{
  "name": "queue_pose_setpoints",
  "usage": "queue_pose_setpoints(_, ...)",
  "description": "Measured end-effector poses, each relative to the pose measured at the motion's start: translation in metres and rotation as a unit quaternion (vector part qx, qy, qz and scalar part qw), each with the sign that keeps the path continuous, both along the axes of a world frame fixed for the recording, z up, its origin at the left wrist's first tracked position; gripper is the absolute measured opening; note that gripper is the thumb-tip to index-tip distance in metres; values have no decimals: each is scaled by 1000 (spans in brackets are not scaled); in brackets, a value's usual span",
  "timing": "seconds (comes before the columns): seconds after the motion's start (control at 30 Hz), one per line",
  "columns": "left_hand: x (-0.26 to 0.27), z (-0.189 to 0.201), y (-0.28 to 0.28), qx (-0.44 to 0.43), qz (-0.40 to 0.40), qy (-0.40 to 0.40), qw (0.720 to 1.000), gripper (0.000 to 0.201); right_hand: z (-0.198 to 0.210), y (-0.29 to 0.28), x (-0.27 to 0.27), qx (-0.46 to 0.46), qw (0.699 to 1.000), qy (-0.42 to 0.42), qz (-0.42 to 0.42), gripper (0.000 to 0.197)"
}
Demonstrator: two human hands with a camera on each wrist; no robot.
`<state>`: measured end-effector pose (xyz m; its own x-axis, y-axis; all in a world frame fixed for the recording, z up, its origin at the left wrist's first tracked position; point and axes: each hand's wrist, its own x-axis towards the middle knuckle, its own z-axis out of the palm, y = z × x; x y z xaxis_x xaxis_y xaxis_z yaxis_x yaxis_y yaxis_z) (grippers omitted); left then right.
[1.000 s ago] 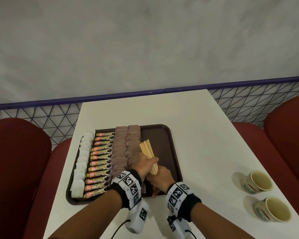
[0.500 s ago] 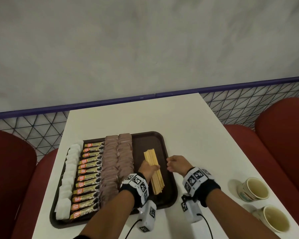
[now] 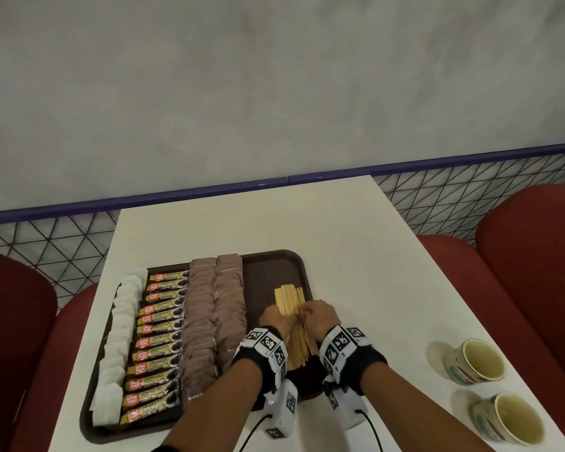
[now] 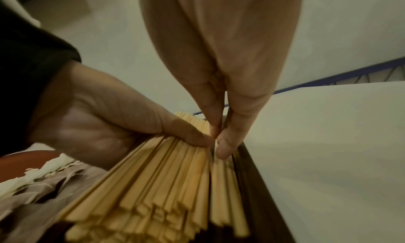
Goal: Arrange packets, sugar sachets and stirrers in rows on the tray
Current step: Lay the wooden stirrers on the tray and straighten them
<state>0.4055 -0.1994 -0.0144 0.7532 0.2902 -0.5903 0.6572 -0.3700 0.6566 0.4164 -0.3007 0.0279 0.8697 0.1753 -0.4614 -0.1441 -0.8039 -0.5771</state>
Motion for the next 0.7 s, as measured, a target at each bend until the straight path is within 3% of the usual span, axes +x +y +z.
queue_pose_setpoints(0.53,-6,6,30,69,-27,38,997,51,3,20,-16,29,997,12,73,40)
queue_pose_setpoints(0.7,-5,11,37,73,-40,47,995,23,-1,31,-20,32,996,7,80,39)
